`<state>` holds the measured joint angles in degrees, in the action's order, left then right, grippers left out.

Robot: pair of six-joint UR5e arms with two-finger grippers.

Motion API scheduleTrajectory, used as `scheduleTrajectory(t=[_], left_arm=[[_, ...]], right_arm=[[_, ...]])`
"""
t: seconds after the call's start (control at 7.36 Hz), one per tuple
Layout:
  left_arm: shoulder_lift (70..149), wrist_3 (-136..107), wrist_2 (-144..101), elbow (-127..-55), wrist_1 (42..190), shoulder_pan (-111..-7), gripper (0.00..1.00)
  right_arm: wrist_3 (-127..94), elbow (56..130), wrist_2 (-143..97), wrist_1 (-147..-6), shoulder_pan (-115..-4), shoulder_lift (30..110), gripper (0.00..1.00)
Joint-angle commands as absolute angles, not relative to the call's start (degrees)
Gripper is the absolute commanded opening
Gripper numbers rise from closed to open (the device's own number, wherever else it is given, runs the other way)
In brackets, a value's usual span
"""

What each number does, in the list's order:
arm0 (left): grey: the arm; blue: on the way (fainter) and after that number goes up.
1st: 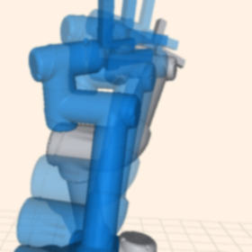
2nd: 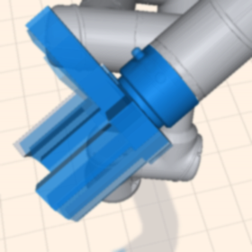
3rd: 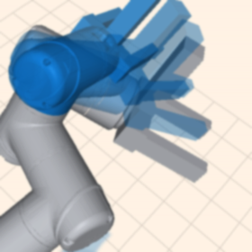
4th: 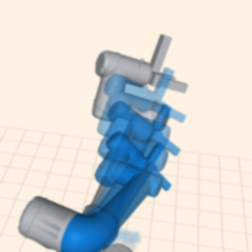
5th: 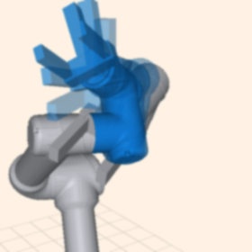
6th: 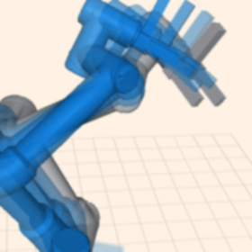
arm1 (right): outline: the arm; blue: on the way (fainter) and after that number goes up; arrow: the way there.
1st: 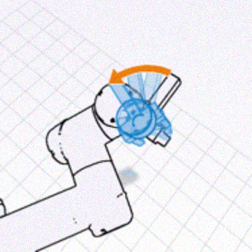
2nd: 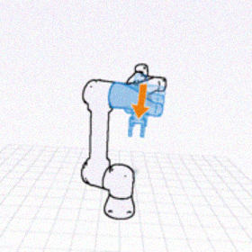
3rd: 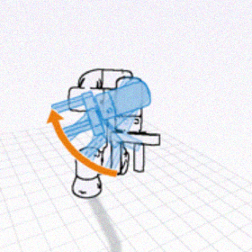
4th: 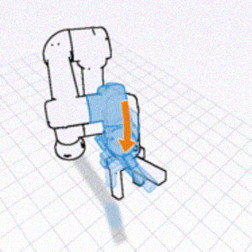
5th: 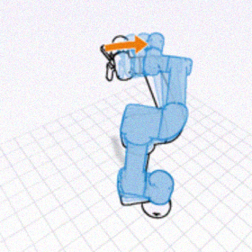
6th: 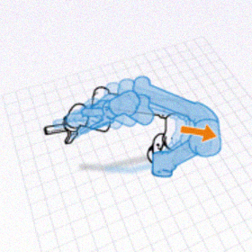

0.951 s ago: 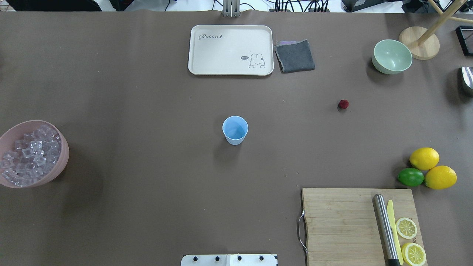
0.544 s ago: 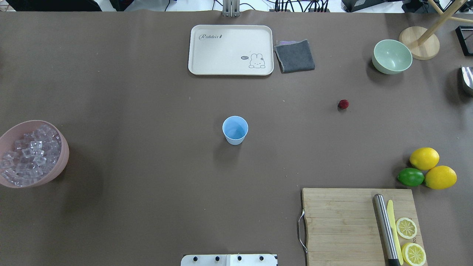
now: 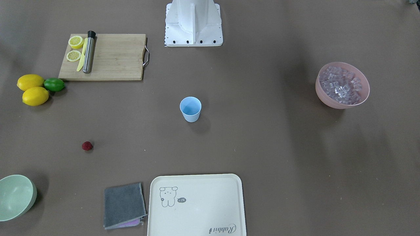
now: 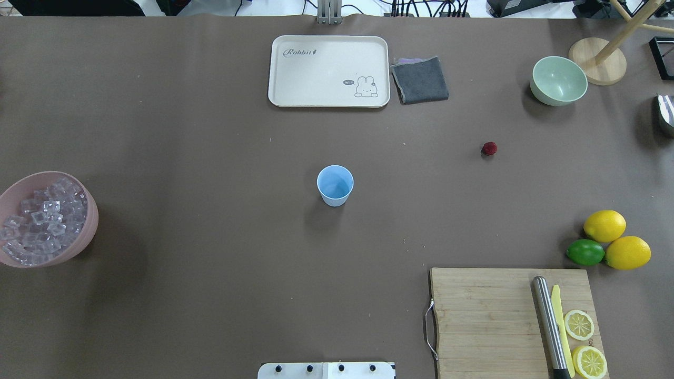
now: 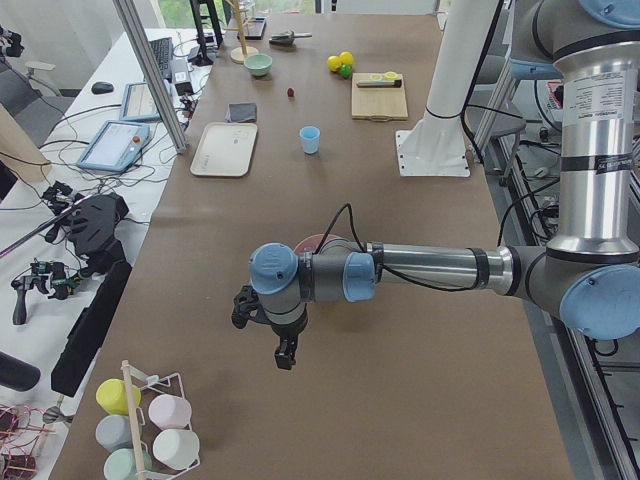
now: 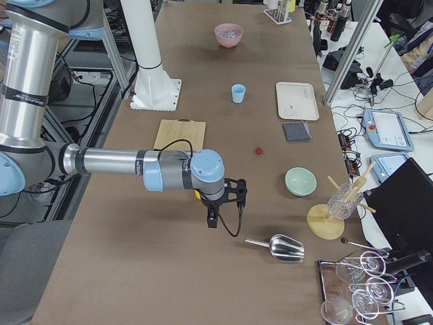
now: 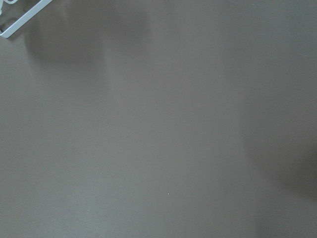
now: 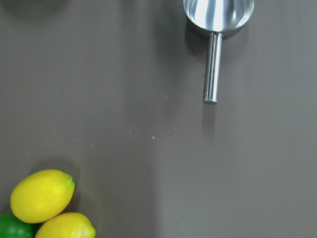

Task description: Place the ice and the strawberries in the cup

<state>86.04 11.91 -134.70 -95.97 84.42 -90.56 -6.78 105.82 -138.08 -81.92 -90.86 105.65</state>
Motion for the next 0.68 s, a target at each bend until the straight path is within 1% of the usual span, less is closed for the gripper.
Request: scheduleTrajectory(t=[0.0, 0.27, 0.54], left_arm=[[86.0, 12.0, -138.8, -95.7, 86.5, -90.5, 0.98], [85.5, 11.9, -139.2, -93.5, 97.6, -90.6, 0.98], [86.4, 11.9, -139.6, -90.3, 103.2, -90.6, 0.98]], right_arm=[[-6.9, 104.8, -139.6, -79.4, -94.5, 102.2, 1.0], [-6.2, 104.8, -139.6, -80.1, -94.5, 102.1, 1.0], [-6.6, 103.7, -140.3, -80.2, -94.5, 102.5, 1.0]])
